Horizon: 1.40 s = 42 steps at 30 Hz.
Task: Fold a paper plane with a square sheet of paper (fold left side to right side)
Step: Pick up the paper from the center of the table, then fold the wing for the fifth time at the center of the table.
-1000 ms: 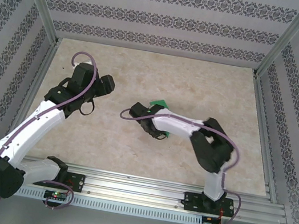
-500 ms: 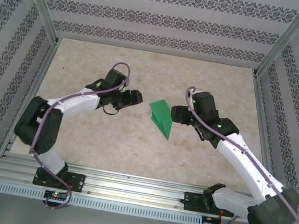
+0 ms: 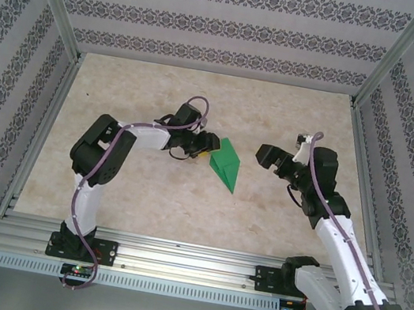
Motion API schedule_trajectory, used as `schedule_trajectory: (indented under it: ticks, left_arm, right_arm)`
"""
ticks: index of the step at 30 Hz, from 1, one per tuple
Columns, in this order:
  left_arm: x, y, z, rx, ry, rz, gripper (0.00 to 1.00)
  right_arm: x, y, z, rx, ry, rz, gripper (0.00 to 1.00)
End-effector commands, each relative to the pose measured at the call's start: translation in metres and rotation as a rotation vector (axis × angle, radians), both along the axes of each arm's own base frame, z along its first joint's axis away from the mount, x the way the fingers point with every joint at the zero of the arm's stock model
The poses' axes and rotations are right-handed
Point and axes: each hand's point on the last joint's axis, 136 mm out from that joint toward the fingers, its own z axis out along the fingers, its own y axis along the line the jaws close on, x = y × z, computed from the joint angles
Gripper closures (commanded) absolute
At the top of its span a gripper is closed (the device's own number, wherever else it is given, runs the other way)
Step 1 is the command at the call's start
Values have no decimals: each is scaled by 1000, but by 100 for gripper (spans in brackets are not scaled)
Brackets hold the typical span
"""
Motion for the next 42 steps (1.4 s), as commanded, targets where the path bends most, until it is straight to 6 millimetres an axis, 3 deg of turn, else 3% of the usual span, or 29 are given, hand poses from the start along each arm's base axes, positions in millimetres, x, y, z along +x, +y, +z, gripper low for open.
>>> schedule_trajectory:
  ticks: [1,6,10,17,25,35,42]
  left_arm:
    - [8,-23,12,-78,-32,-30,54]
    - [6,-27,14,-107,-53,-55,85]
    - [0,-21,25,-87,-102,-102,100]
    - [-29,-6,74,-117,-307,-297,100]
    - [-79,8,124,-191,-478,-515,100]
    - [-98,5,149,-264,-527,-624,100]
    - [-100,5,150,-272,-530,-647,100]
  right_arm:
    - [4,8,7,112,-11,17,2]
    - [10,14,-11,160,57,53,2]
    - [16,16,-21,166,44,80,6]
    - [30,36,-28,190,-22,249,32]
    - [32,67,-26,256,-50,536,41]
    - [9,97,-20,294,-48,762,48]
    - [4,104,-24,313,-16,807,63]
